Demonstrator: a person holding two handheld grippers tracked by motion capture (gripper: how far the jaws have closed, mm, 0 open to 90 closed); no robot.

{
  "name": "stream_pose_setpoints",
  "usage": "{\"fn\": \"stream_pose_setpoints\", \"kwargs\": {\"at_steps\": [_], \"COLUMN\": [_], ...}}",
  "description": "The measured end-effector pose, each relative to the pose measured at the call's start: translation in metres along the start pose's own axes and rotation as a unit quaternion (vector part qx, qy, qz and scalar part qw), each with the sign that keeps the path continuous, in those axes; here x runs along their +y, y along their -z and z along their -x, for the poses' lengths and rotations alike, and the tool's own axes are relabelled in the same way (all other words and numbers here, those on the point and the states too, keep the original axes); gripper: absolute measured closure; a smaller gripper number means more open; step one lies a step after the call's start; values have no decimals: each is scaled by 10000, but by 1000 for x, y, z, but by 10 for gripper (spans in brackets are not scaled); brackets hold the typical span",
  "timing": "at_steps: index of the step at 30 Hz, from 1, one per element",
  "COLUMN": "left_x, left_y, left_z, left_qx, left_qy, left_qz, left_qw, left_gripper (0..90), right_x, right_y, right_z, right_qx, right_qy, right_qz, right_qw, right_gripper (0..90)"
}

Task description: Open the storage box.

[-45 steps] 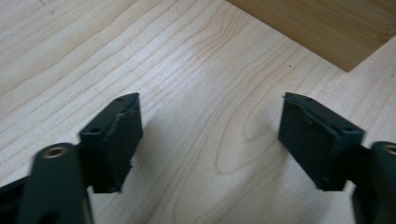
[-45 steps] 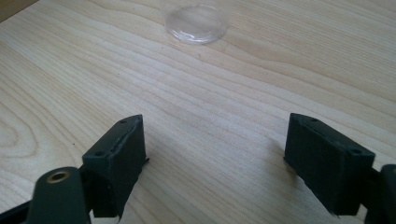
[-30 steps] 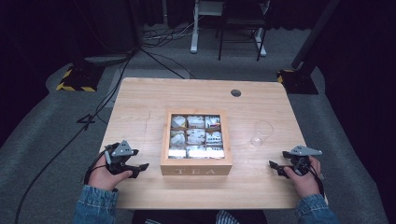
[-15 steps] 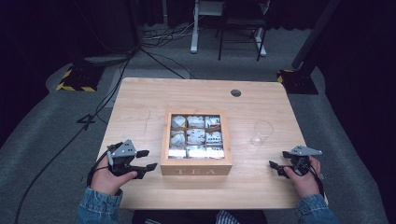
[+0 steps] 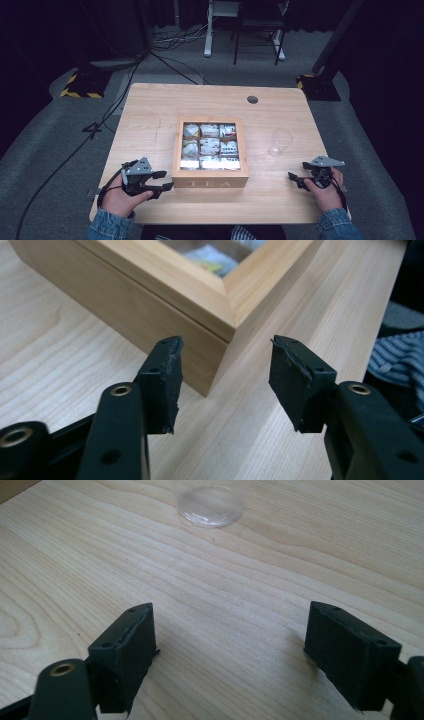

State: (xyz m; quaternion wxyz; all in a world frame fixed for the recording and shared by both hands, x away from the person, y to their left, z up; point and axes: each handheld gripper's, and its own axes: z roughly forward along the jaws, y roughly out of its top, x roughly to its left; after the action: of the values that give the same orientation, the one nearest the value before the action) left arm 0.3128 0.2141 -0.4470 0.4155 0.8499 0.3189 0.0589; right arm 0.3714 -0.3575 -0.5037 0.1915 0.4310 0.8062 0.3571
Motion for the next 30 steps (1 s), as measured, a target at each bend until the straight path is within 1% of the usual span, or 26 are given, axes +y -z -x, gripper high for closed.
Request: {"fn": "stream_pose_setpoints", "kwargs": {"at_steps": [2, 3, 5, 6, 7, 8, 9, 11, 15, 16, 17, 19, 24, 25, 30], "left_x": [1, 2, 2, 3, 3, 3, 2, 1, 2, 3, 2, 2, -2, -2, -1], "left_y": [-4, -6, -10, -12, -14, -15, -16, -15, -13, -12, -12, -10, -10, -9, -8], "left_z": [2, 3, 5, 6, 7, 6, 6, 5, 5, 6, 6, 6, 9, 10, 15], "left_qx": [29, 37, 31, 82, 188, 232, 266, 347, 286, 302, 323, 334, 384, 428, 605], "left_qy": [-34, -108, -183, -195, -221, -242, -199, -101, 40, 30, 43, 48, 106, 71, -61], "left_qz": [-1, 15, 1, -47, -99, -140, -151, -42, 29, 13, 54, 66, 185, 187, 373], "left_qw": [10000, 9999, 9998, 9998, 9995, 9993, 9993, 9993, 9996, 9995, 9995, 9994, 9990, 9989, 9975], "left_gripper": [481, 482, 484, 489, 495, 513, 531, 590, 611, 614, 623, 659, 685, 694, 726], "right_x": [0, 0, 0, 0, 0, 0, 0, 0, 0, 0, 0, 0, 0, 0, 0], "right_y": [0, 0, 0, 0, 0, 0, 0, 0, 0, 0, 0, 0, 0, 0, 0], "right_z": [0, 0, 0, 0, 0, 0, 0, 0, 0, 0, 0, 0, 0, 0, 0], "right_qx": [0, -1, 2, 0, 1, 0, 0, 1, -1, -1, 0, -2, 0, 0, -2], "right_qy": [-4, -5, -5, -2, -3, -2, -2, -3, -2, -5, -2, -5, -3, -3, -4], "right_qz": [1, 0, 1, 0, -1, 0, 0, 0, 0, -1, 0, -1, 0, -1, -2], "right_qw": [10000, 10000, 10000, 10000, 10000, 10000, 10000, 10000, 10000, 10000, 10000, 10000, 10000, 10000, 10000], "right_gripper": [206, 206, 206, 206, 206, 206, 206, 206, 206, 206, 206, 206, 206, 206, 206]}}
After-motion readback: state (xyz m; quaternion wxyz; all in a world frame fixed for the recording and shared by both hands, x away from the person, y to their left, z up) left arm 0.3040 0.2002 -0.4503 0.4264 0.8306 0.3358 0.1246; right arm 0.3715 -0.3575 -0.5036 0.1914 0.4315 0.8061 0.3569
